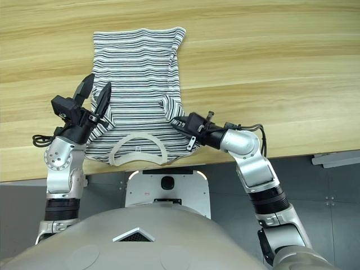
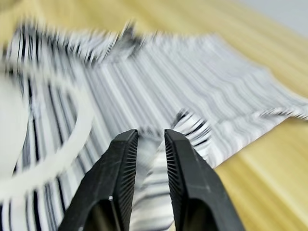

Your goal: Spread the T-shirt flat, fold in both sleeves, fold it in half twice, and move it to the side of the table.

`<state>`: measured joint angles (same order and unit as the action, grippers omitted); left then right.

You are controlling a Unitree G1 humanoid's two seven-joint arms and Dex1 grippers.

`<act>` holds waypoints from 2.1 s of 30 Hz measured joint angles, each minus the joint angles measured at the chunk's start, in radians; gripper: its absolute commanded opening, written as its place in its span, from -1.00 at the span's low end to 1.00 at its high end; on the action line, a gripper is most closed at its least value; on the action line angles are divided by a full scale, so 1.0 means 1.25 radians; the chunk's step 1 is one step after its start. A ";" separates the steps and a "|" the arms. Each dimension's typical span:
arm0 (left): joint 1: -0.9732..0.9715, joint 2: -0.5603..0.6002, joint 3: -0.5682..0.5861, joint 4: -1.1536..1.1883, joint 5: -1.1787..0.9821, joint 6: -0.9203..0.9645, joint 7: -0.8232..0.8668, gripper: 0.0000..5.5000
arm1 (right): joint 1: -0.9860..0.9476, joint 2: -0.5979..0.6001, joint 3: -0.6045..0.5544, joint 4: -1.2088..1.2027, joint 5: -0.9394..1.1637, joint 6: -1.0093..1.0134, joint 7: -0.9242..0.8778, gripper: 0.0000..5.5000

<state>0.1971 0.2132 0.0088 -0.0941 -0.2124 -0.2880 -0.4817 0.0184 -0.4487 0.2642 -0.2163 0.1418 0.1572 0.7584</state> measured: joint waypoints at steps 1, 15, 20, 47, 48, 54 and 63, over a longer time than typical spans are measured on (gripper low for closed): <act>-0.002 0.000 -0.002 0.000 0.000 0.000 -0.001 -0.21 | -0.022 0.025 -0.044 -0.009 0.076 0.018 0.002 -0.40; -0.164 0.320 0.087 0.026 0.178 -0.186 -0.045 0.10 | -0.061 -0.051 -0.129 0.114 0.048 -0.335 0.114 -0.18; -0.267 0.580 0.009 0.391 0.556 -0.560 0.023 0.43 | -0.086 -0.207 -0.100 0.410 -0.187 -0.767 0.130 0.07; -0.289 0.736 -0.326 0.496 1.096 -0.839 0.673 0.43 | -0.309 -0.260 0.122 0.766 -0.813 -1.273 -0.448 0.07; -0.293 0.731 -0.329 0.497 1.095 -0.838 0.672 0.43 | -0.315 -0.253 0.133 0.766 -0.821 -1.272 -0.461 0.07; -0.319 0.714 -0.357 0.507 1.097 -0.829 0.673 0.43 | -0.356 -0.226 0.198 0.766 -0.845 -1.256 -0.510 0.07; -0.336 0.700 -0.388 0.517 1.100 -0.818 0.675 0.05 | -0.380 -0.213 0.266 0.752 -0.898 -1.229 -0.590 -0.40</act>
<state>-0.2228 1.0884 -0.4764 0.5527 1.1625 -1.3105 0.3615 -0.4566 -0.7153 0.5971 0.7237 -0.9808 -1.3789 0.0210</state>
